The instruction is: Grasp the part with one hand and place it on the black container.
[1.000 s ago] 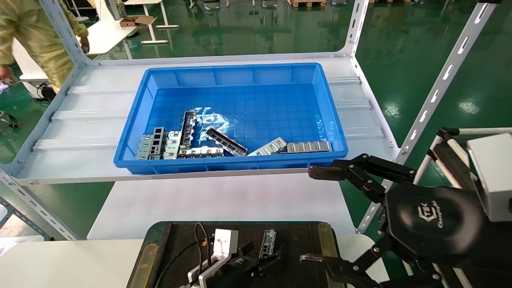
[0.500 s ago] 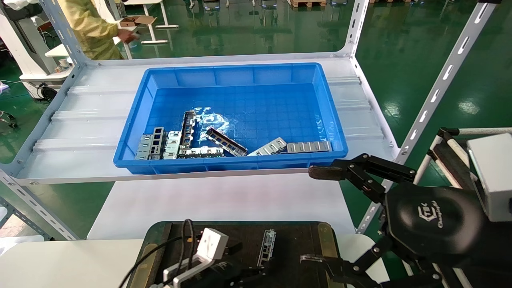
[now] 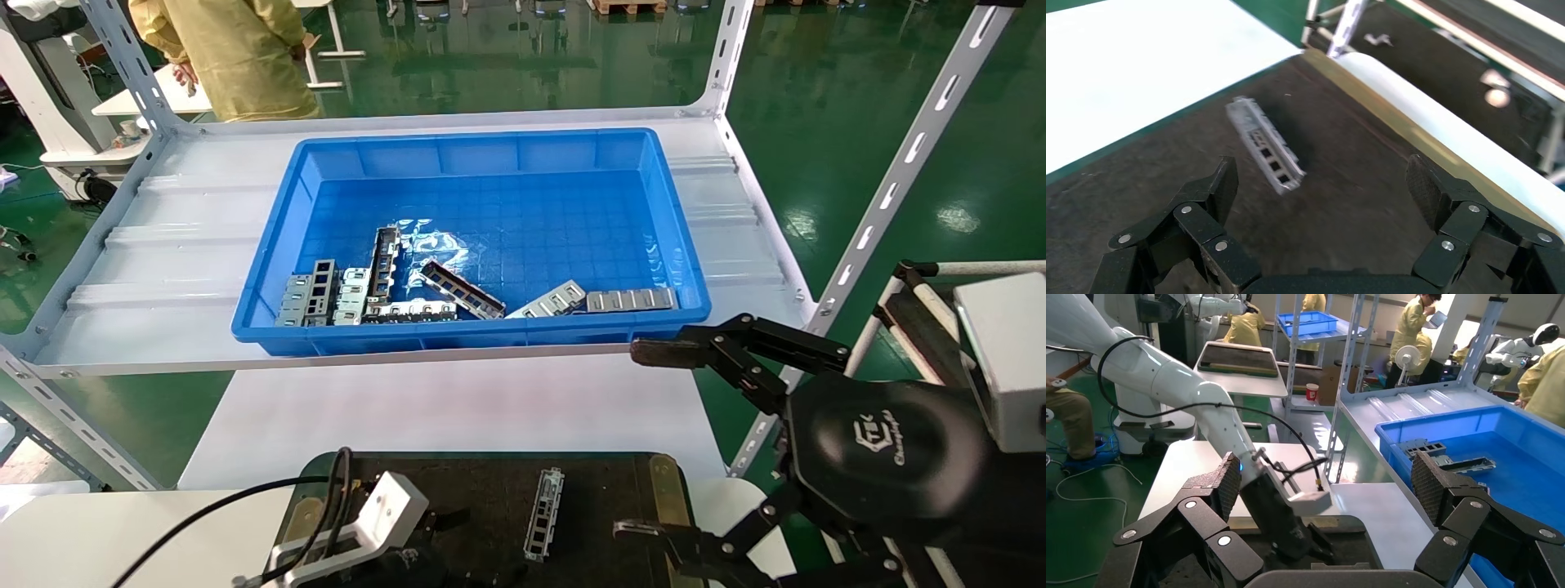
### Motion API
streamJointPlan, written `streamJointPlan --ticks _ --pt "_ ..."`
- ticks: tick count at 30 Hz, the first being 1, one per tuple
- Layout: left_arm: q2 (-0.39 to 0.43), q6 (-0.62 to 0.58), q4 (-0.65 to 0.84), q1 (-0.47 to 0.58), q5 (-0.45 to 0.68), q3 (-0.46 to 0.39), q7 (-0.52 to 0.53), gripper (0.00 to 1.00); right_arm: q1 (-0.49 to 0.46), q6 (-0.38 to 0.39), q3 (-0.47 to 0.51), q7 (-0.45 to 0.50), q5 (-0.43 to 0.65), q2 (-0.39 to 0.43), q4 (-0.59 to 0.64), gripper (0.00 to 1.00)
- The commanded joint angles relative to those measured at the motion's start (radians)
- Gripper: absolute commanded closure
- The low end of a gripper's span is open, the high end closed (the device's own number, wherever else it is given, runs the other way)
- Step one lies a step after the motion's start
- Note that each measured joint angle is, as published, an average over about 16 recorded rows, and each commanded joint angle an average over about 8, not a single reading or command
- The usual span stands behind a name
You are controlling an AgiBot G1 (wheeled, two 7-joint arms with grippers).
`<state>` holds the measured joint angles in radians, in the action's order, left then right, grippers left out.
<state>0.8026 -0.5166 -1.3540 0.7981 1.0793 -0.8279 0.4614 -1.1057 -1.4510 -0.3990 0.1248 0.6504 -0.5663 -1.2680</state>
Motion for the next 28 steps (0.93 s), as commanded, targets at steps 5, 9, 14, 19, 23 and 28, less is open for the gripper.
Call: streamJointPlan --ticks 5,9,14,19,23,28 --pt "-0.039 -0.173 0.011 -0.064 -0.156 0.124 -0.228 0.0 0.0 0.0 0.0 0.0 0.0 0.0 0.0 0.0" --pt "-0.049 -0.286 0.034 -0.127 -0.273 0.219 -0.395 0.0 0.0 0.0 0.0 0.0 0.0 0.0 0.0 0.0" --pt "-0.068 -0.427 0.082 -0.172 -0.37 0.292 -0.53 0.0 0.0 0.0 0.0 0.0 0.0 0.0 0.0 0.0" --pt "-0.093 -0.528 0.121 -0.178 -0.412 0.316 -0.574 0.0 0.0 0.0 0.0 0.0 0.0 0.0 0.0 0.0" --pt "-0.108 -0.572 0.136 -0.175 -0.429 0.324 -0.581 0.0 0.0 0.0 0.0 0.0 0.0 0.0 0.0 0.0" --pt "-0.115 -0.589 0.141 -0.173 -0.437 0.328 -0.581 0.0 0.0 0.0 0.0 0.0 0.0 0.0 0.0 0.0"
